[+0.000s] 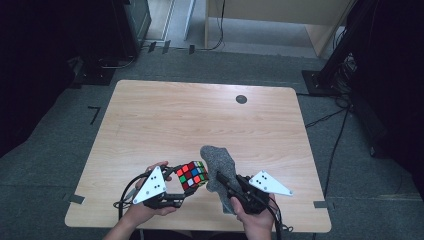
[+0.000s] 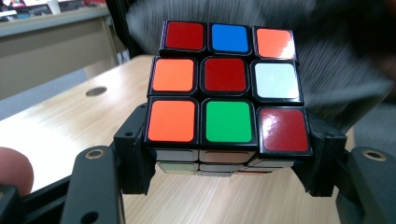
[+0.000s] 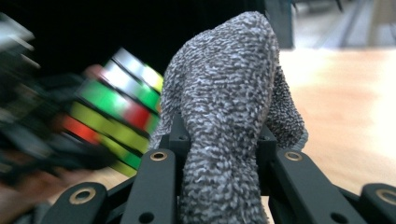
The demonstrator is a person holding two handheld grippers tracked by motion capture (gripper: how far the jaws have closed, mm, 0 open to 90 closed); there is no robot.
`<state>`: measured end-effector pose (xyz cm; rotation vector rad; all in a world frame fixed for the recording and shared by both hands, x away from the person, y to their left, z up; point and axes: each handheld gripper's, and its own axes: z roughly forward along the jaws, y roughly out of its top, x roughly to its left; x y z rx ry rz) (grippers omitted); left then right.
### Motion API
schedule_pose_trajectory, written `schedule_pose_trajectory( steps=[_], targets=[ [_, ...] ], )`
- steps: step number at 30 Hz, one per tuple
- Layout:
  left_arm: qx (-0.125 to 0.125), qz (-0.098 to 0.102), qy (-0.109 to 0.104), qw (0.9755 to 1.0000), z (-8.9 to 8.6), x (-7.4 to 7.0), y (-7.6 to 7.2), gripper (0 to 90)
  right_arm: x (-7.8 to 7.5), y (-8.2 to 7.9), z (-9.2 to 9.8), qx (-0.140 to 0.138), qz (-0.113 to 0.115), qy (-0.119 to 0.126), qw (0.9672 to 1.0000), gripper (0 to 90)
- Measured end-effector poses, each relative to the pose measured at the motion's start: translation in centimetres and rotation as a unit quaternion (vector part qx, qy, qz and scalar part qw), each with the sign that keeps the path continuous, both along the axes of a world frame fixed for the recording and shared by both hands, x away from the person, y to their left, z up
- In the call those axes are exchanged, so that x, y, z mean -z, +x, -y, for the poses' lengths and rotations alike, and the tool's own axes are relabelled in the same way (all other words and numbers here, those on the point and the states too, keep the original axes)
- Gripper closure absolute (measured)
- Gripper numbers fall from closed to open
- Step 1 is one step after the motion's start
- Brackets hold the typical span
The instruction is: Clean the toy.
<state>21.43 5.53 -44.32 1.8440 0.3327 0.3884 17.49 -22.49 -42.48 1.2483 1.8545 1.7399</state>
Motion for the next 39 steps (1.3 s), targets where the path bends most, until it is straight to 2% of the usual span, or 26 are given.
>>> schedule_pose_trajectory(
  steps=[2, 3, 5, 6, 8, 9, 10, 11, 13, 15, 16, 17, 18, 19, 21, 23, 25, 27, 28, 30, 31, 34, 37, 39],
  targets=[
    [0.014, -0.003, 0.004, 0.9999, 0.2, 0.1, -0.1, 34.1, -0.3, -0.1, -0.3, -0.025, 0.007, 0.008, 0.9996, 70.5],
    [0.023, -0.007, 0.000, 0.9997, 0.2, -0.1, -0.2, 34.1, -0.2, -0.2, -0.6, -0.032, 0.007, -0.001, 0.9995, 70.8],
    [0.022, -0.006, -0.003, 0.9997, 0.4, -0.3, -0.3, 34.0, 0.5, 0.0, -0.7, -0.032, 0.008, -0.017, 0.9993, 72.2],
    [0.022, -0.007, -0.008, 0.9997, 0.3, -0.5, -0.3, 34.0, 0.7, 0.2, -0.6, -0.030, 0.000, -0.018, 0.9994, 72.4],
    [0.023, -0.021, -0.044, 0.9986, -0.4, -0.8, 0.0, 34.0, 1.3, 0.6, 0.1, -0.013, -0.016, -0.036, 0.9992, 72.6],
    [0.023, -0.034, -0.069, 0.9968, -0.9, -1.0, 0.3, 34.1, 1.6, 0.8, 0.4, -0.005, -0.019, -0.041, 0.9990, 72.7],
    [0.021, -0.040, -0.081, 0.9957, -1.1, -1.1, 0.5, 34.1, 2.0, 0.9, 0.5, -0.007, -0.020, -0.041, 0.9989, 72.7],
    [0.017, -0.046, -0.093, 0.9944, -1.4, -1.2, 0.7, 34.1, 2.2, 0.9, 0.5, -0.012, -0.019, -0.042, 0.9989, 72.7],
    [0.012, -0.054, -0.098, 0.9937, -1.6, -1.1, 0.9, 34.1, 2.4, 0.9, -0.3, -0.043, -0.007, -0.049, 0.9979, 72.4],
    [0.011, -0.068, -0.107, 0.9918, -1.6, -0.9, 1.0, 34.0, 2.4, 0.5, -2.0, -0.079, 0.017, -0.065, 0.9946, 72.2],
    [0.014, -0.078, -0.118, 0.9899, -1.5, -0.9, 1.1, 34.0, 2.5, 0.4, -2.7, -0.089, 0.026, -0.076, 0.9928, 72.2],
    [0.016, -0.083, -0.124, 0.9887, -1.5, -0.8, 1.1, 34.0, 2.6, 0.1, -3.7, -0.100, 0.034, -0.096, 0.9898, 72.1],
    [0.016, -0.089, -0.129, 0.9875, -1.6, -0.9, 1.2, 34.0, 2.8, -0.1, -4.3, -0.105, 0.040, -0.106, 0.9880, 72.1],
    [0.015, -0.090, -0.131, 0.9871, -1.6, -1.0, 1.2, 34.0, 3.2, -0.3, -5.1, -0.118, 0.045, -0.115, 0.9853, 72.0],
    [0.007, -0.088, -0.128, 0.9878, -1.8, -1.0, 1.3, 34.0, 3.8, -0.5, -6.0, -0.134, 0.042, -0.121, 0.9827, 71.4],
    [0.001, -0.093, -0.126, 0.9877, -2.0, -0.9, 1.5, 34.0, 4.0, -0.7, -6.7, -0.138, 0.039, -0.133, 0.9807, 70.7],
    [-0.002, -0.094, -0.128, 0.9874, -2.1, -0.8, 1.6, 34.0, 3.8, -0.6, -6.5, -0.125, 0.047, -0.133, 0.9822, 70.7],
    [-0.002, -0.093, -0.126, 0.9877, -2.1, -0.8, 1.6, 34.0, 3.5, -0.3, -5.5, -0.096, 0.052, -0.121, 0.9867, 70.8],
    [-0.001, -0.093, -0.123, 0.9881, -2.1, -0.8, 1.6, 34.0, 3.3, -0.1, -4.7, -0.073, 0.051, -0.103, 0.9907, 70.9],
    [-0.002, -0.092, -0.116, 0.9889, -1.8, -0.7, 1.5, 34.0, 3.1, 0.1, -3.5, -0.040, 0.052, -0.072, 0.9952, 71.2],
    [0.001, -0.094, -0.115, 0.9889, -1.7, -0.7, 1.5, 34.0, 3.1, 0.1, -3.3, -0.037, 0.052, -0.067, 0.9957, 71.2],
    [0.005, -0.097, -0.125, 0.9873, -1.6, -0.8, 1.4, 34.0, 3.2, -0.1, -3.9, -0.066, 0.056, -0.075, 0.9934, 70.5],
    [0.001, -0.099, -0.140, 0.9851, -1.7, -1.1, 1.3, 34.0, 4.0, -0.6, -5.9, -0.110, 0.043, -0.094, 0.9886, 70.0],
    [0.003, -0.104, -0.146, 0.9838, -1.6, -1.1, 1.2, 34.0, 4.4, -0.9, -6.9, -0.127, 0.038, -0.097, 0.9864, 70.0]
  ],
)
